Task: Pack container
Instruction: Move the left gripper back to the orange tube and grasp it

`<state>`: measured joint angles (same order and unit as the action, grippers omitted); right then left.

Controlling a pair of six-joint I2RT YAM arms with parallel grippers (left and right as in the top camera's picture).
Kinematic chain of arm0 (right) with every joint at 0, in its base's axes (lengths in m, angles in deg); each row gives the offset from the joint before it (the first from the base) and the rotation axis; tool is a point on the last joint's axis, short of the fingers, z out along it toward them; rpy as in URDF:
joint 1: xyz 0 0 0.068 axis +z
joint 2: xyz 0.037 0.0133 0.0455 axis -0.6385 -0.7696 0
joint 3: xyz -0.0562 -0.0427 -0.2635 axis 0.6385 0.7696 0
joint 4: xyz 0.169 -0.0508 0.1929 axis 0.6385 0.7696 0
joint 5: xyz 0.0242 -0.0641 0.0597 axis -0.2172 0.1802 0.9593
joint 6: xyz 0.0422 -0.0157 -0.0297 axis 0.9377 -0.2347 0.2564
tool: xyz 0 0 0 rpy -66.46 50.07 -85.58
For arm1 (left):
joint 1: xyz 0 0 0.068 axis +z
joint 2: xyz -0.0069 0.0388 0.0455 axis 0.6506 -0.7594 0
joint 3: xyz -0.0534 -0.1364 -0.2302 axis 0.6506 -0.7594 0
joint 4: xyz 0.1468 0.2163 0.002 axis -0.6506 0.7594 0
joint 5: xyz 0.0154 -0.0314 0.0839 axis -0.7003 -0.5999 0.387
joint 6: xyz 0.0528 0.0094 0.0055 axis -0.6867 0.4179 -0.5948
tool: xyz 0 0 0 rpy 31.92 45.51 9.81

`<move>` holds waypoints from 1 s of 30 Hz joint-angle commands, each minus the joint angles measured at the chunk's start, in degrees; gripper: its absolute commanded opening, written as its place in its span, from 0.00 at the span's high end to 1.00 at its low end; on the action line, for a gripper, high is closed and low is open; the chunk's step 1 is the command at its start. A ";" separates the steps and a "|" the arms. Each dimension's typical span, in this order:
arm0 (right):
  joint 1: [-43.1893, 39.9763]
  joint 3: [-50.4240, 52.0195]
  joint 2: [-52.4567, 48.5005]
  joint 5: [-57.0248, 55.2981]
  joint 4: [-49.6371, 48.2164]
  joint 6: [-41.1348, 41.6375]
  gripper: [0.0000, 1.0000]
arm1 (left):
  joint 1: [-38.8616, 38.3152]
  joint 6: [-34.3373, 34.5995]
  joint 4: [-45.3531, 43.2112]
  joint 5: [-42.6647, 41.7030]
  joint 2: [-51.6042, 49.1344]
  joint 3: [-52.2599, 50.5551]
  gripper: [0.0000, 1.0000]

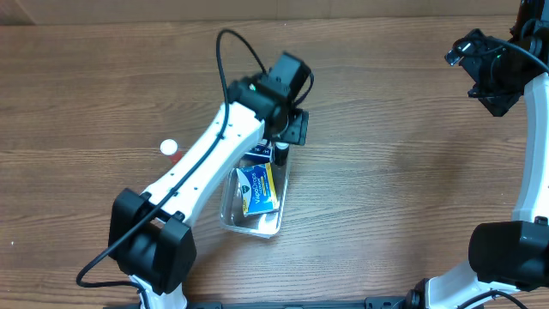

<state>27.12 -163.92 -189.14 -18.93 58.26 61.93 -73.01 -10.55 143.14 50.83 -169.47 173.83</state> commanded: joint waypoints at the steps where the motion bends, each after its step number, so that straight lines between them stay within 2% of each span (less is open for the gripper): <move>1: -0.04 -0.87 0.59 0.33 -0.28 -0.39 0.00 | 4.37 -2.91 13.09 -0.26 0.96 17.20 0.19; 2: -0.04 -0.87 0.57 0.35 -0.28 -0.39 0.00 | 5.97 -2.84 18.25 2.05 0.96 21.22 0.13; 6: -0.04 -0.87 0.57 0.33 -0.28 -0.39 0.00 | 13.70 0.15 33.55 8.94 0.96 28.81 0.08; 7: -0.04 -0.87 0.57 0.35 -0.28 -0.39 0.00 | 16.63 -1.70 34.23 6.91 1.05 28.41 0.11; 9: -0.04 -0.87 0.57 0.33 -0.28 -0.39 0.00 | 23.15 -3.76 34.23 -3.04 1.36 25.44 0.11; 11: -0.04 -0.87 0.57 0.35 -0.28 -0.39 0.00 | 27.91 -4.11 34.23 -3.39 1.44 22.36 0.17; 14: -0.04 -0.87 0.57 0.33 -0.28 -0.39 0.00 | 34.73 -4.68 34.23 -3.39 1.46 16.11 0.18; 17: -0.04 -0.87 0.57 0.33 -0.28 -0.39 0.00 | 38.36 -7.26 31.85 -3.34 1.46 8.52 0.25; 19: -0.04 -0.87 0.57 0.35 -0.28 -0.39 0.00 | 38.05 -8.55 27.41 -3.34 1.46 5.42 0.24; 21: -0.04 -0.87 0.59 0.35 -0.28 -0.39 0.00 | 37.46 -8.63 23.30 -1.44 1.44 2.34 0.14; 22: -0.04 -0.87 0.59 0.33 -0.28 -0.39 0.00 | 37.42 -8.66 21.51 -1.92 1.44 0.61 0.13; 30: -0.04 -0.87 0.57 0.35 -0.28 -0.39 0.00 | 35.19 -11.23 12.41 -3.34 1.44 -12.00 0.20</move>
<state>27.12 -163.92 -189.14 -18.91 58.24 61.95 -36.27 -19.21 158.63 48.34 -168.27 165.37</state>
